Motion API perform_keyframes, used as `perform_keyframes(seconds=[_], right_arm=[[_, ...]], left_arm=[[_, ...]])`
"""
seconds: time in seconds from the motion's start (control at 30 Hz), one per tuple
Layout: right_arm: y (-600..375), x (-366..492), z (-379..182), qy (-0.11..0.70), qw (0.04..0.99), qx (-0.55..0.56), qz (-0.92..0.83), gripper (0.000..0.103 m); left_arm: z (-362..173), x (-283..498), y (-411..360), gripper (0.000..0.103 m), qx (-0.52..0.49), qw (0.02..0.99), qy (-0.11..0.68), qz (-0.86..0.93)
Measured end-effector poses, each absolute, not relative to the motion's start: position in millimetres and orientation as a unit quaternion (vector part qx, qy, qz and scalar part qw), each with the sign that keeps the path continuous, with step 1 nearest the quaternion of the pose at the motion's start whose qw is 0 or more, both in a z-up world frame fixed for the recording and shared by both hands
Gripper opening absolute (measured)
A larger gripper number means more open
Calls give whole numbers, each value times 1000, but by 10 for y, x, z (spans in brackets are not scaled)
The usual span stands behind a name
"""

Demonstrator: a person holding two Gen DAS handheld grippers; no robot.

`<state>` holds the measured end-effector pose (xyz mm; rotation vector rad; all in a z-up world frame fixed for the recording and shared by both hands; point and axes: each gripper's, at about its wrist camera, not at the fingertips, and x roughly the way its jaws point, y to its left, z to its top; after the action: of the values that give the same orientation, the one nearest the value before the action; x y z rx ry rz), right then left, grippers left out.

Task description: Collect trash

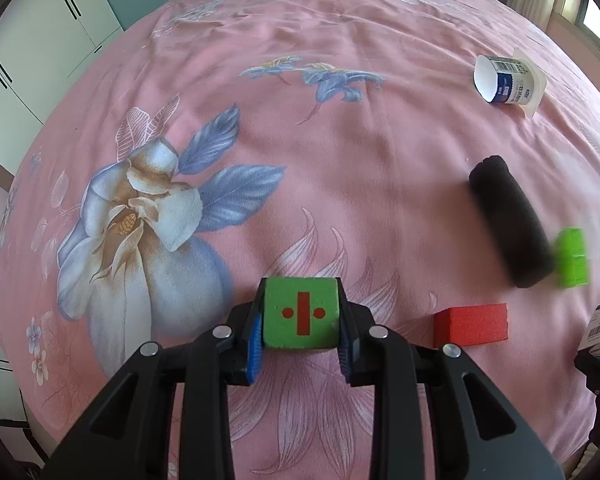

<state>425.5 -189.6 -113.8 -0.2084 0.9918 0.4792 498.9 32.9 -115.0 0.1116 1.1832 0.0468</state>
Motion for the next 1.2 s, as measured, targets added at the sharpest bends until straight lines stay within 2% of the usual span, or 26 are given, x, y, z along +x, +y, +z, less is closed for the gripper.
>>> perform_keyframes(seconds=[0.3, 0.87, 1.2], right_arm=[[-1942, 4016, -589, 434, 870, -96, 213, 44], [-1769, 3070, 785, 334, 911, -136, 198, 44], [-1712, 2402, 1434, 284, 928, -151, 189, 44]], left_arm=[[-603, 4569, 334, 32, 56, 849, 526, 14], [1077, 3211, 212, 32, 86, 918, 385, -31], [1691, 2410, 233, 32, 88, 940, 325, -51]])
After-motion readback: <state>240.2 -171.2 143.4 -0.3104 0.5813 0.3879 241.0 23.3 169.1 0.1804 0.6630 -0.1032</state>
